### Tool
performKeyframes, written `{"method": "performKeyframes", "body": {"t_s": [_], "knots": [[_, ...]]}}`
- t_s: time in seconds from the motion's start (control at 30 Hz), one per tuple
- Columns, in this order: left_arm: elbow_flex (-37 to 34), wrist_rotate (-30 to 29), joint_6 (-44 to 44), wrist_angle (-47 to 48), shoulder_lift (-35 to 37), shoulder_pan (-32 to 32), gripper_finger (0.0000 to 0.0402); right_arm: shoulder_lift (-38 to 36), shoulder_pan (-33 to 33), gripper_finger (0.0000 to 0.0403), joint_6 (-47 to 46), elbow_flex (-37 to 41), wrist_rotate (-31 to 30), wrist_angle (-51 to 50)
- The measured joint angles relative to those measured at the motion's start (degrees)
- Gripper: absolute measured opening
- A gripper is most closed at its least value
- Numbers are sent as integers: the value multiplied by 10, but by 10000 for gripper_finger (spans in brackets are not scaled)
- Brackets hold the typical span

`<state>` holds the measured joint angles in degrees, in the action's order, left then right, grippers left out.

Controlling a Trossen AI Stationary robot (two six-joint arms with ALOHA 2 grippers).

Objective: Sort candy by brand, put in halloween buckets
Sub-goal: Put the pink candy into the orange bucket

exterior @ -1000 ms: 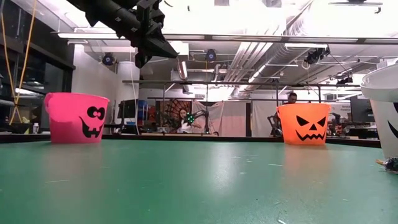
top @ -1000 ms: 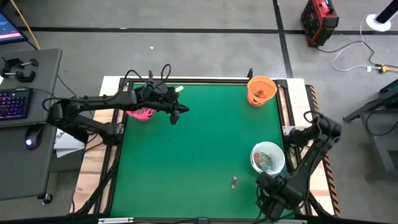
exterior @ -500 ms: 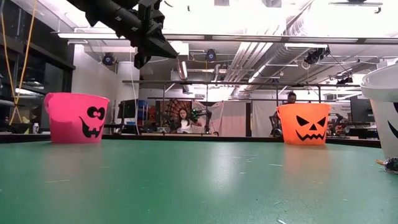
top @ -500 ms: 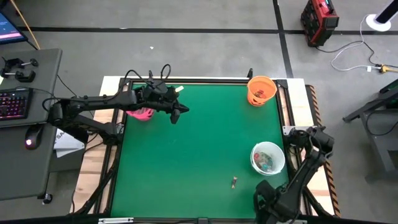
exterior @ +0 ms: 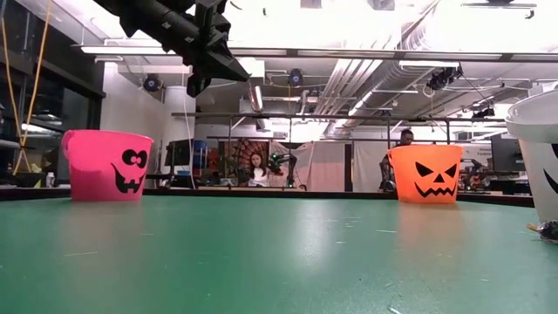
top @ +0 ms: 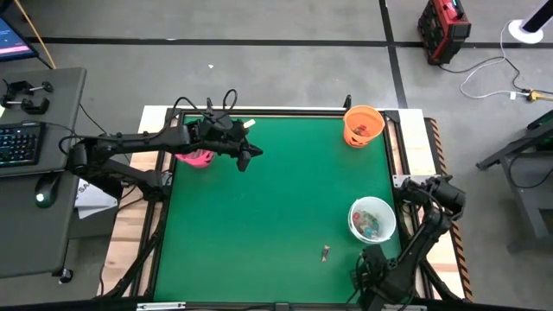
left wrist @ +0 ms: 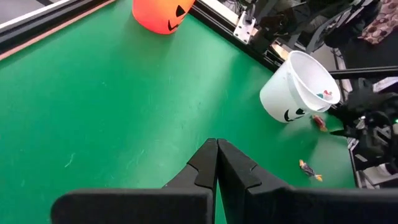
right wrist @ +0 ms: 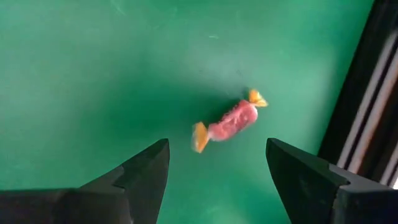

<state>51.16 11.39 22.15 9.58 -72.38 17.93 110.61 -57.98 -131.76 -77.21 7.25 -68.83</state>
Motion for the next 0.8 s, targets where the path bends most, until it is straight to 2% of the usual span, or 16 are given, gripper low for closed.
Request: {"method": "performKeyframes", "body": {"t_s": [0.43,0.53,0.63,0.8], "knots": [[0,0,4,0,0,0,0,-4,5,258,0,79,10,114],[0,0,4,0,0,0,0,-4,9,241,2,85,13,125],[0,0,5,0,0,0,0,-3,11,189,7,85,13,129],[0,0,3,0,0,0,0,-2,11,41,18,85,6,136]]}}
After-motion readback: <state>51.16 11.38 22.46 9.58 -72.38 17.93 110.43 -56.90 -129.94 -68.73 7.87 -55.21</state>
